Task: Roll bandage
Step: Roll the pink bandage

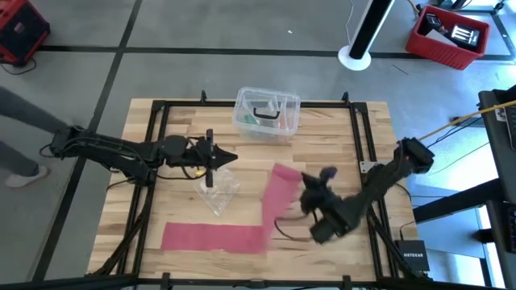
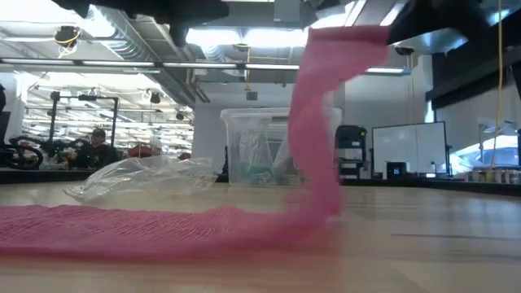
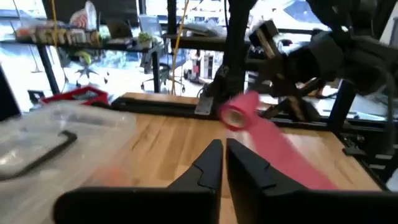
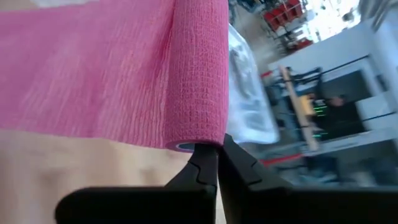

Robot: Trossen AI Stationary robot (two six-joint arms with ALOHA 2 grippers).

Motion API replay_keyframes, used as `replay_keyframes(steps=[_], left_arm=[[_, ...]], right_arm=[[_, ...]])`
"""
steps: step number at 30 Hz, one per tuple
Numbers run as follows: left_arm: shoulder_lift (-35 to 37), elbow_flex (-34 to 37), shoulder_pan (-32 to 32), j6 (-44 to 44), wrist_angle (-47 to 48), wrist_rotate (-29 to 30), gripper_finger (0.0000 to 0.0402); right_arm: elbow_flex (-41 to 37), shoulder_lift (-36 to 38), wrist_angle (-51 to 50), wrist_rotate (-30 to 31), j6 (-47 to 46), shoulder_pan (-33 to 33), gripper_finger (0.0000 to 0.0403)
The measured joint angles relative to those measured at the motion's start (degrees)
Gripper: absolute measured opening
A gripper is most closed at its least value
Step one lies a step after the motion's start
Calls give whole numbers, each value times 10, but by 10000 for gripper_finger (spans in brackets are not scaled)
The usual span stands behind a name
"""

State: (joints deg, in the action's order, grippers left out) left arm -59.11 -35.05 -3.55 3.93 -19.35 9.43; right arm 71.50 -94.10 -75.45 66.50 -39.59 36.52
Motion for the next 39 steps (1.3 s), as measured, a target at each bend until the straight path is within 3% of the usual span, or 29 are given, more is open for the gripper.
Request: replay_keyframes(steps=[5,8,15,18,23,28,34,39], left_arm=[[0,-30,12,18,52,0,96],[0,-76,14,34,107,2,134],[1,-119,8,19,170,0,163],[-11,-116,8,16,170,0,160],[-73,-113,8,-22,152,0,148],[-126,-113,-4,-43,64,0,141],[-143,-113,-29,-99,51,0,141],[-148,-113,-31,-120,38,13,141]], right_arm=[[0,52,17,-1,183,-70,1],[-11,98,75,-38,279,-104,1],[-148,244,377,-254,461,-144,1],[-211,283,503,-325,479,-156,1],[-266,273,656,-419,508,-166,1],[-267,262,665,-417,518,-181,1],[-267,262,667,-417,518,-213,1],[-267,253,702,-461,519,-228,1]])
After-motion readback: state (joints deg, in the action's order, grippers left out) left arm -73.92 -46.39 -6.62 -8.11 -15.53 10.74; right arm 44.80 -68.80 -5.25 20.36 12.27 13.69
